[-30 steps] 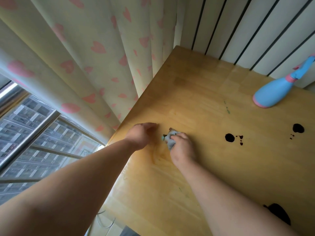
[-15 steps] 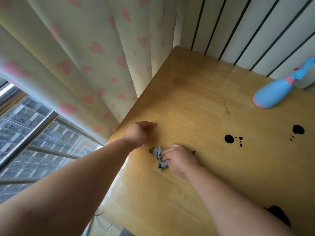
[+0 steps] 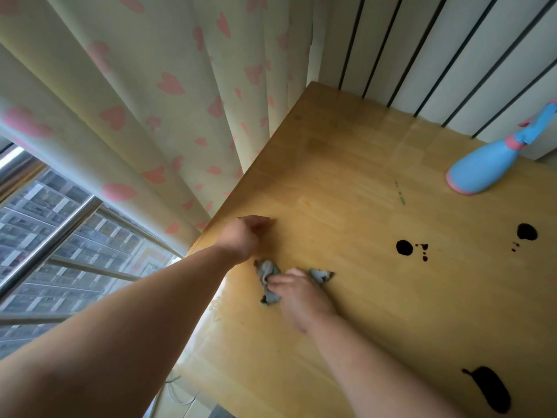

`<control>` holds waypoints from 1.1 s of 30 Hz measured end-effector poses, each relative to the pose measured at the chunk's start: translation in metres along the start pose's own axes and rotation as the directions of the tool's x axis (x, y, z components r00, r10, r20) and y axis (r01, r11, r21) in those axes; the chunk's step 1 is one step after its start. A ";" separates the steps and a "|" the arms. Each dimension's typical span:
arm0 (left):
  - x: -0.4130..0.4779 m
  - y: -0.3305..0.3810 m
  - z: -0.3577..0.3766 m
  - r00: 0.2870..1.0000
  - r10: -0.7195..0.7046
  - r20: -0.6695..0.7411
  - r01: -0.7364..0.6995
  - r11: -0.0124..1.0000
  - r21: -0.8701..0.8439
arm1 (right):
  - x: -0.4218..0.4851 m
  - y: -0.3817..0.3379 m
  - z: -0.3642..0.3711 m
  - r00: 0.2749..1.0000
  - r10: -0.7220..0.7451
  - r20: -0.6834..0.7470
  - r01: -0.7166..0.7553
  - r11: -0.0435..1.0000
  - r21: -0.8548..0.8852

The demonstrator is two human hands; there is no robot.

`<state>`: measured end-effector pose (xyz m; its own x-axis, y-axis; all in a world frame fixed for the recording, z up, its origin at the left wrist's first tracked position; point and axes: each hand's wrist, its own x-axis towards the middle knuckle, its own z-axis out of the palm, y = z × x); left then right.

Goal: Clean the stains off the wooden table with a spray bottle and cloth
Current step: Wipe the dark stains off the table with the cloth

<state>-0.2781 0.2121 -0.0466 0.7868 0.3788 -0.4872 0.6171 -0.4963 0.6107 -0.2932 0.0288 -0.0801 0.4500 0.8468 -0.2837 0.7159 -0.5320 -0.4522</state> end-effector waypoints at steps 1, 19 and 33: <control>-0.001 0.000 0.000 1.000 0.000 0.003 0.000 1.000 0.001 | -0.004 0.008 0.003 1.000 0.003 0.019 -0.003 1.000 0.004; 0.001 -0.003 0.008 1.000 0.017 -0.013 -0.017 1.000 0.013 | -0.007 0.006 -0.007 0.994 0.011 -0.106 -0.011 1.000 0.009; 0.002 -0.003 0.010 0.999 0.026 -0.020 -0.025 0.998 0.065 | 0.006 -0.003 0.005 0.986 0.016 -0.165 -0.015 1.000 0.009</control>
<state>-0.2783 0.2061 -0.0558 0.8027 0.3810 -0.4588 0.5954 -0.5551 0.5808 -0.2955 0.0352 -0.0843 0.5433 0.8265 -0.1472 0.7043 -0.5442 -0.4559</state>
